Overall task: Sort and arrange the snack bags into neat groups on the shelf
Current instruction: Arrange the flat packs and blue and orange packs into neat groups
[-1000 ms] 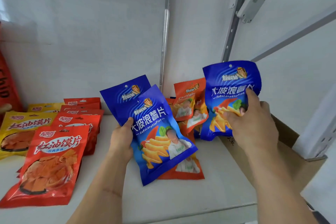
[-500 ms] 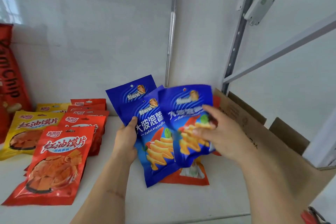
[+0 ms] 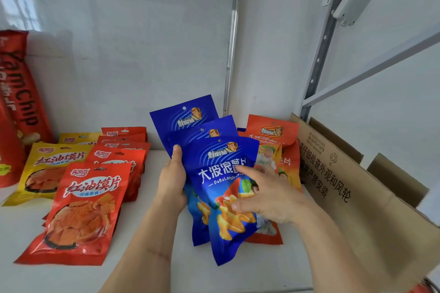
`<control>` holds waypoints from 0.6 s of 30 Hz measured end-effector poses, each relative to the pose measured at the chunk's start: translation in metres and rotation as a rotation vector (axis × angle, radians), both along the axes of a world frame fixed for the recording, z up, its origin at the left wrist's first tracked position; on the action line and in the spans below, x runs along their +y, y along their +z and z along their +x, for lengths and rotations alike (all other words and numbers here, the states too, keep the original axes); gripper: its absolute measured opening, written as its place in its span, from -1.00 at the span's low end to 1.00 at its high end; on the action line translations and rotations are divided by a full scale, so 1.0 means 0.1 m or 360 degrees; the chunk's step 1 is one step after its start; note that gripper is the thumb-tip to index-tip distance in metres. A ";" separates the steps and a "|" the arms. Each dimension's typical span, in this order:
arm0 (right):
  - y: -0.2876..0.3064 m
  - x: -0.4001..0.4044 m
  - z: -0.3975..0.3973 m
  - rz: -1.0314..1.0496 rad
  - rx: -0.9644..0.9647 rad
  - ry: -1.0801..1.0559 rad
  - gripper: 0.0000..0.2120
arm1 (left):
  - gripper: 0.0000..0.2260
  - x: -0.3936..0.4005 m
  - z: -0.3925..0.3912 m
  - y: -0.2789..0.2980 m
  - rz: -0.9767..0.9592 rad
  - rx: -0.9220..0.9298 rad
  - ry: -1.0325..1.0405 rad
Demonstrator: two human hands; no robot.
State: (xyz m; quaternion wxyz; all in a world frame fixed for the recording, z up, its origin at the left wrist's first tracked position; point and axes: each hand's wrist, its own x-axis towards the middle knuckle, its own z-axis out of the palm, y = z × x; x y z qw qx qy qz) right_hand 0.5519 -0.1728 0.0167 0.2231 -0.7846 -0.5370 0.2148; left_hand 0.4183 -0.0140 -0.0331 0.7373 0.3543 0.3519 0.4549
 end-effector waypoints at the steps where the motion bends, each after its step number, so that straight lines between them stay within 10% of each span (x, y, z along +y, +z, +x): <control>1: 0.02 0.00 -0.01 -0.0048 -0.0054 0.0011 -0.17 | -0.58 -0.01 0.00 0.01 0.0024 -0.0011 0.0001; 8: 0.03 0.04 -0.01 -0.0080 -0.0036 -0.0054 -0.19 | -0.41 -0.09 -0.05 0.03 0.0307 -0.0053 -0.0232; 14: -0.01 -0.03 0.14 0.0134 0.0422 0.0017 -0.24 | -0.63 -0.05 -0.05 -0.04 0.0379 0.0059 -0.0263; 18: 0.02 -0.13 0.47 0.0669 0.0541 -0.0569 -0.64 | -0.69 -0.02 -0.09 -0.04 0.0364 0.0050 -0.0270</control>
